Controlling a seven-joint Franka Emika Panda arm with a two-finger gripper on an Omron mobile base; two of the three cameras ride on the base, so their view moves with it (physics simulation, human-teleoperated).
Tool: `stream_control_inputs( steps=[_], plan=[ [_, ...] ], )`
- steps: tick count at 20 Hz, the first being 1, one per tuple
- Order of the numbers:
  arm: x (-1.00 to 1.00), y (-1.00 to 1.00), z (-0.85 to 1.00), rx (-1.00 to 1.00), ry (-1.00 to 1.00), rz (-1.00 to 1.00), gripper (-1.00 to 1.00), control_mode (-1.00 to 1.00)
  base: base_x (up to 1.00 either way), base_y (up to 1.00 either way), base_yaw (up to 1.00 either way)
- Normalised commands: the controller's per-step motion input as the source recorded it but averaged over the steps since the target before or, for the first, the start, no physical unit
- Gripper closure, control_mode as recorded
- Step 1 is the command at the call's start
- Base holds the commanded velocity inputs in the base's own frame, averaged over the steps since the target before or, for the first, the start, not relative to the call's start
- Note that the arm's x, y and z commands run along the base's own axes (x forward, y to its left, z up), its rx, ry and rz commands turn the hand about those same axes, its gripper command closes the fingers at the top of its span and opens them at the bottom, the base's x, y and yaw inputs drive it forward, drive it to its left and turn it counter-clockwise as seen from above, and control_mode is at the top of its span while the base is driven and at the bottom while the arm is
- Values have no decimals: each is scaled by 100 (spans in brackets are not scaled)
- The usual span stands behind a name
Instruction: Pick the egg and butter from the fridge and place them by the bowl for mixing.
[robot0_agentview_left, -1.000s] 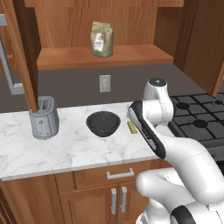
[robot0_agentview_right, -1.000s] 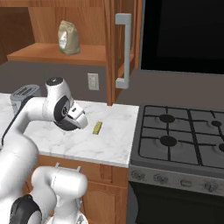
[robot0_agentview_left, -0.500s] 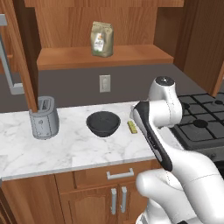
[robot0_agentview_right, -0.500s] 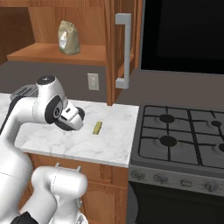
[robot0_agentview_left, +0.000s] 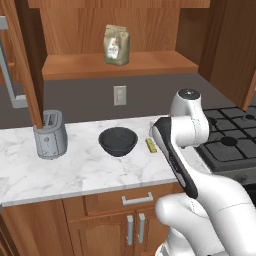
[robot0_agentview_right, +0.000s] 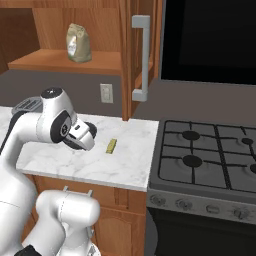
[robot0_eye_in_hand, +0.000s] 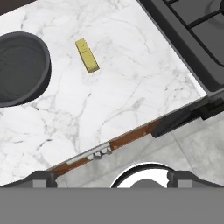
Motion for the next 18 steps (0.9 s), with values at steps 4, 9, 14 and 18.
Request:
stream_control_inputs(
  steps=[4, 9, 14, 18],
  plan=[
    [0, 0, 0, 0, 0, 0, -100, 100, -10, 0, 0],
    [0, 0, 0, 0, 0, 0, -100, 100, -55, 0, 0],
    [0, 0, 0, 0, 0, 0, -100, 100, -69, -1, -15],
    [0, 0, 0, 0, 0, 0, -100, 100, -21, 7, -77]
  ],
)
